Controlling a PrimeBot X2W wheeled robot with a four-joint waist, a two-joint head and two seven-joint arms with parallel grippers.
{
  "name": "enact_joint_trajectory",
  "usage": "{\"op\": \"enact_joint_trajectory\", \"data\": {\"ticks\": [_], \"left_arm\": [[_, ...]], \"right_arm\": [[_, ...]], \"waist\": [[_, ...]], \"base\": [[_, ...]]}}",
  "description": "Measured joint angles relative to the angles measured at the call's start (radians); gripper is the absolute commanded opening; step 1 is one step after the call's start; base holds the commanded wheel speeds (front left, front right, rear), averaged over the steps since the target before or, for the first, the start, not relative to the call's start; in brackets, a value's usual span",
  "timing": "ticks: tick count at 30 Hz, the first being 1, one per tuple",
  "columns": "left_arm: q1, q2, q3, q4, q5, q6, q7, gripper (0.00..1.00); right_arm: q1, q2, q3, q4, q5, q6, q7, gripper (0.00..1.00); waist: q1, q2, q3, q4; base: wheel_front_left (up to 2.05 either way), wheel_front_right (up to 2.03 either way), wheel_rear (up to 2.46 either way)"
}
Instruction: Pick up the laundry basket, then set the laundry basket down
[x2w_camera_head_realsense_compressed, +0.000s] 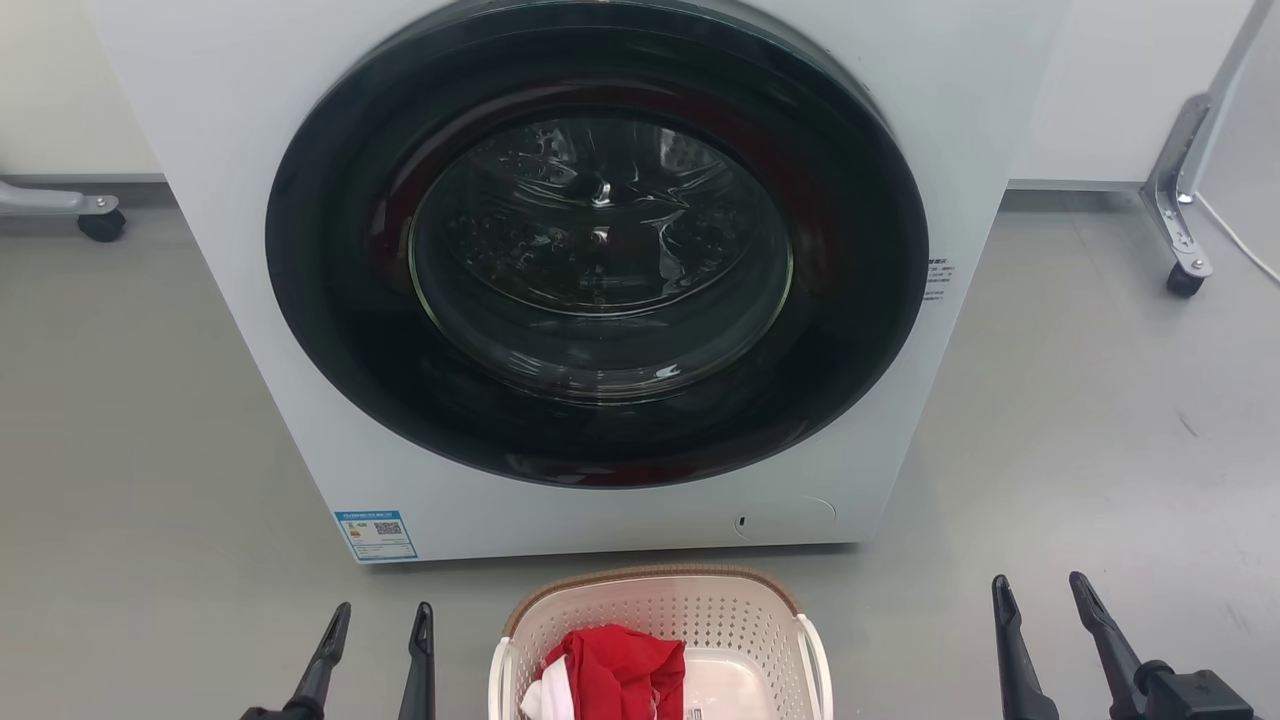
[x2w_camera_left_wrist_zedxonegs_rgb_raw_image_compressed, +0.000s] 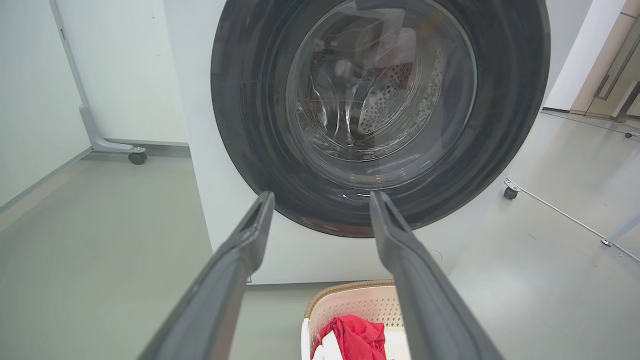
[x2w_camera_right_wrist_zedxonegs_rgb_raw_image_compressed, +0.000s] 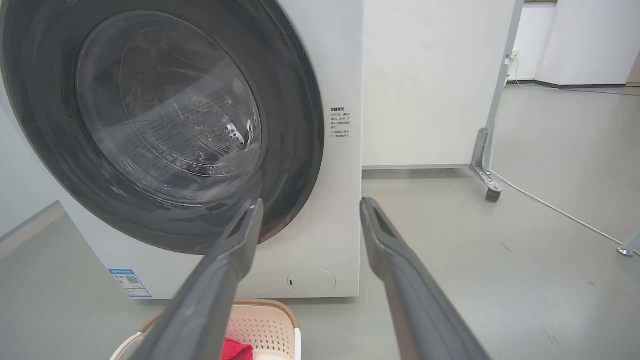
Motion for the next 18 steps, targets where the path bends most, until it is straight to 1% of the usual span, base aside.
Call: {"op": "enact_joint_trajectory", "data": {"ticks": [1, 8, 10, 11, 14, 18], "left_arm": [[0.0, -0.001, 0.0, -0.002, 0.001, 0.0, 0.0, 0.0], [0.011, -0.01, -0.007, 0.044, -0.003, -0.001, 0.001, 0.0], [0.011, -0.013, -0.001, 0.046, -0.013, -0.003, 0.009, 0.0], [0.011, -0.015, 0.002, 0.047, -0.019, -0.01, 0.01, 0.0], [0.011, -0.02, 0.014, 0.055, -0.061, -0.012, 0.018, 0.0], [0.009, -0.026, 0.029, 0.066, -0.117, -0.024, 0.033, 0.0]], "right_arm": [[0.0, 0.0, 0.0, 0.0, 0.0, 0.0, 0.0, 0.0], [0.022, 0.02, 0.009, 0.047, 0.0, 0.001, 0.007, 0.0], [0.021, 0.022, 0.001, 0.05, 0.011, 0.005, 0.012, 0.0], [0.021, 0.022, -0.004, 0.051, 0.019, 0.009, 0.012, 0.0], [0.02, 0.027, -0.017, 0.056, 0.058, 0.014, 0.023, 0.0], [0.016, 0.035, -0.032, 0.061, 0.116, 0.024, 0.04, 0.0]], "waist": [[0.0, 0.0, 0.0, 0.0], [0.0, 0.0, 0.002, 0.0], [0.0, 0.0, 0.002, -0.001], [0.0, 0.0, 0.003, -0.002], [0.0, 0.0, 0.004, -0.003], [0.0, 0.0, 0.005, -0.004]], "base": [[0.0, 0.0, 0.0], [0.0, 0.0, 0.0], [0.0, 0.0, 0.0], [0.0, 0.0, 0.0], [0.0, 0.0, 0.0], [0.0, 0.0, 0.0]]}}
